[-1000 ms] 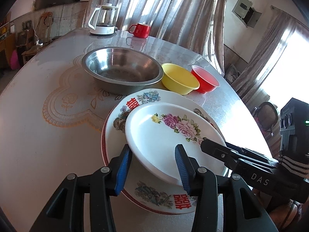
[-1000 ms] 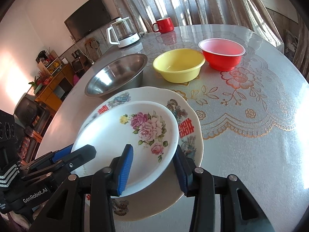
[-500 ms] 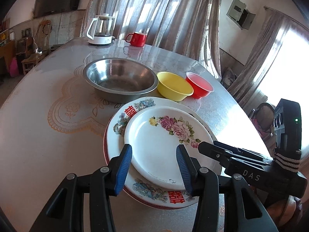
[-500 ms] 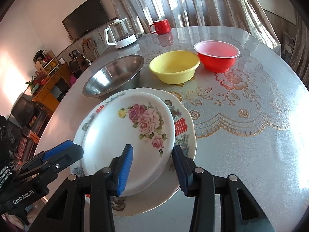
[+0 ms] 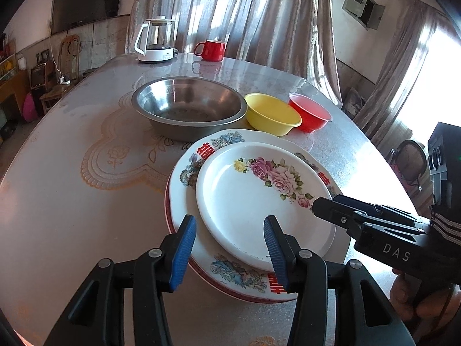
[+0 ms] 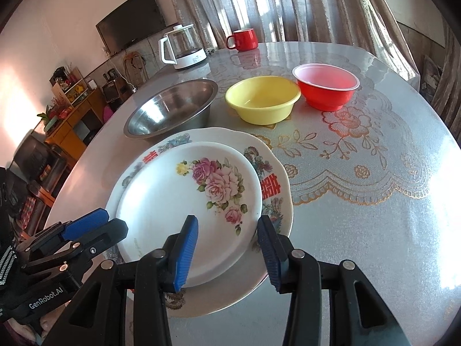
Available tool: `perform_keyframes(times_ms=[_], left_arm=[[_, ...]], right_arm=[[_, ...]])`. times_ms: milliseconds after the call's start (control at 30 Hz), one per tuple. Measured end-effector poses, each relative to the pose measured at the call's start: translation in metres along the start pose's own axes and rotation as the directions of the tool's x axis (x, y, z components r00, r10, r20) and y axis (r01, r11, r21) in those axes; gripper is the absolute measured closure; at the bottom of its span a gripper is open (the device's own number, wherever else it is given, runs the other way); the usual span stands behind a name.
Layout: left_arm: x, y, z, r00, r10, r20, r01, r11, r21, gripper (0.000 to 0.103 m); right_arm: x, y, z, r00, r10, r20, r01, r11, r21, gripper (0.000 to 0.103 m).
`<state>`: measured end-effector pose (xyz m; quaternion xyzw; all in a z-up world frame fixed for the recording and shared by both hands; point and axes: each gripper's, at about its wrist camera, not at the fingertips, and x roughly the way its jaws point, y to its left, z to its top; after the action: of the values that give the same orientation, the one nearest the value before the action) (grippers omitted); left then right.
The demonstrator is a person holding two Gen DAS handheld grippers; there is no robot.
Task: Organize plates and bowls
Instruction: 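Lower the pink-rose plate onto the double-happiness plate and open both tools, then move both tools toward the rim of the steel bowl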
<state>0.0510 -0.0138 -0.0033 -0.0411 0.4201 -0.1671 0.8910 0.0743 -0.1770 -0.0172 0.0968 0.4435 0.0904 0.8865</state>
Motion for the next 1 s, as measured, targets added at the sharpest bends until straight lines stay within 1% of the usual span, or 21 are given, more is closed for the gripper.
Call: perform_keyframes(times_ms=[233, 500, 700, 1000], left_arm=[[-0.004, 0.001, 0.000, 1.000, 0.024, 0.011, -0.024, 1.000, 0.000, 0.045], [-0.009, 0.005, -0.001, 0.999, 0.046, 0.020, -0.046, 0.999, -0.007, 0.040], [-0.011, 0.010, -0.002, 0.998, 0.055, 0.019, -0.054, 0.998, -0.024, 0.040], [-0.011, 0.020, -0.002, 0.998, 0.060, 0.013, -0.059, 0.997, -0.059, 0.040]], right_arm=[[0.000, -0.002, 0.000, 1.000, 0.008, 0.002, -0.008, 1.000, 0.011, 0.059], [-0.001, -0.002, 0.000, 1.000, 0.013, -0.002, -0.013, 1.000, 0.019, 0.059], [-0.001, -0.004, 0.001, 1.000, 0.024, -0.008, -0.024, 0.999, 0.031, 0.059], [-0.004, -0.010, 0.004, 1.000, 0.017, 0.003, -0.017, 0.998, 0.053, 0.059]])
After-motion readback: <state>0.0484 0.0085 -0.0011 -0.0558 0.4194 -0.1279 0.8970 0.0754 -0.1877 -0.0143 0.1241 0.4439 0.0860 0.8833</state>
